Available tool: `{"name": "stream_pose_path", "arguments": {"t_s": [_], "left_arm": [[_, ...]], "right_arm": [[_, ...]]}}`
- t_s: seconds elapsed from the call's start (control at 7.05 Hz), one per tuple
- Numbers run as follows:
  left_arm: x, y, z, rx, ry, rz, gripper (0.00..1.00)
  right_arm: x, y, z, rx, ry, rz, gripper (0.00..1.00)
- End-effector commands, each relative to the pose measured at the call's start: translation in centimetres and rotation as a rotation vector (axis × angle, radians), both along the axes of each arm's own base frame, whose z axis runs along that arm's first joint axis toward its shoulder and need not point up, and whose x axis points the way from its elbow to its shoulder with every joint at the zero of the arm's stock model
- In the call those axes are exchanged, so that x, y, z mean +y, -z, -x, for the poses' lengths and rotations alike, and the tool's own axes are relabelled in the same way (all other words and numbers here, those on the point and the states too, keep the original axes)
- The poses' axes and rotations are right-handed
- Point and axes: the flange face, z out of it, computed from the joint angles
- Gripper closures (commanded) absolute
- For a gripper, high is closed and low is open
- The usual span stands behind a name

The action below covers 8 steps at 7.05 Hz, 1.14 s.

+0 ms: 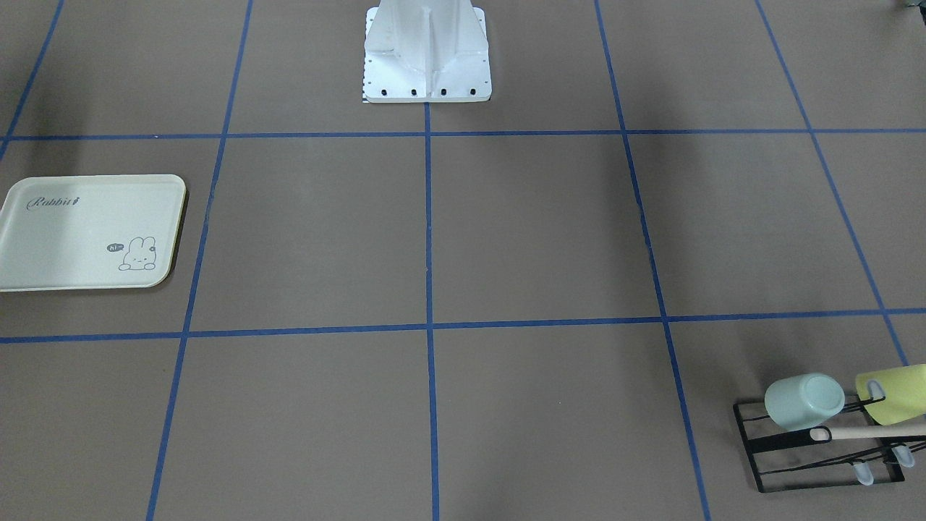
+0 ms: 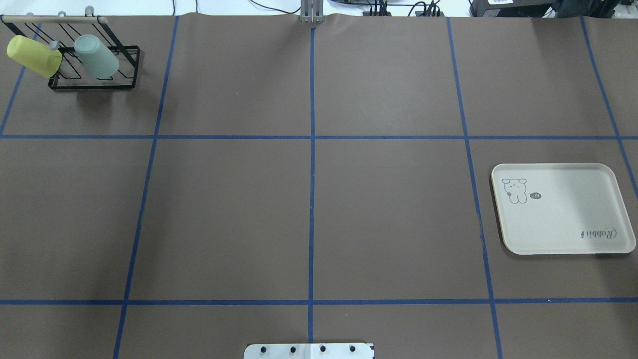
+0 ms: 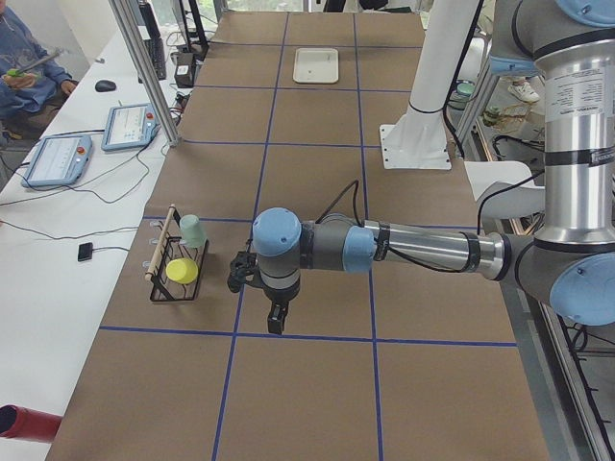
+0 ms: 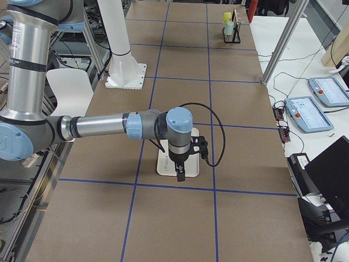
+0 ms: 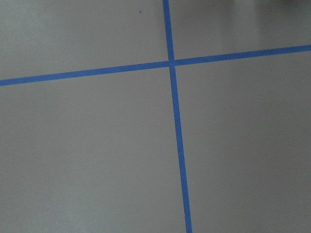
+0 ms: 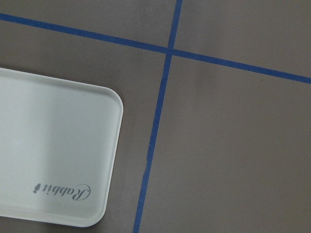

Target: Left arm grabs green cup and hands to right arm on tray

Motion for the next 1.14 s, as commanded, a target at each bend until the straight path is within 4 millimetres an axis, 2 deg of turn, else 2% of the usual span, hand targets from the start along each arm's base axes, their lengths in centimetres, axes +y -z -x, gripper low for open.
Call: {"name": "stream_pose_path", "arguments": {"t_s": [0.0, 0.28, 0.57, 0.71, 0.85, 0.99], "left_arm": [[-0.3, 0.8, -0.6, 0.007, -0.013, -0.040, 0.00], [-0.4, 0.7, -0.7, -0.001, -0.012, -0.038, 0.00], [-1.7, 2.5, -0.8, 0.004, -0.008, -0.164, 0.00], [-3.5, 3.5, -0.8, 0.002, -0.009, -0.264, 0.00], [-6.6, 5.8, -0.6, -0.021, -0.001, -0.401, 0.00], [-9.6, 7.2, -0.7, -0.019, 0.000, -0.443, 0.00]], "right_arm": [[-0.2, 0.2, 0.0, -0.002, 0.000, -0.005, 0.00], [-0.4, 0.6, 0.5, -0.011, 0.020, -0.021, 0.00], [-0.8, 1.3, 0.6, -0.016, 0.018, -0.041, 0.00], [-2.1, 3.2, 0.6, -0.013, 0.011, -0.174, 0.00], [-2.8, 4.4, 0.7, -0.023, 0.011, -0.312, 0.00], [-2.9, 4.3, 0.9, -0.052, 0.006, -0.316, 0.00]]}}
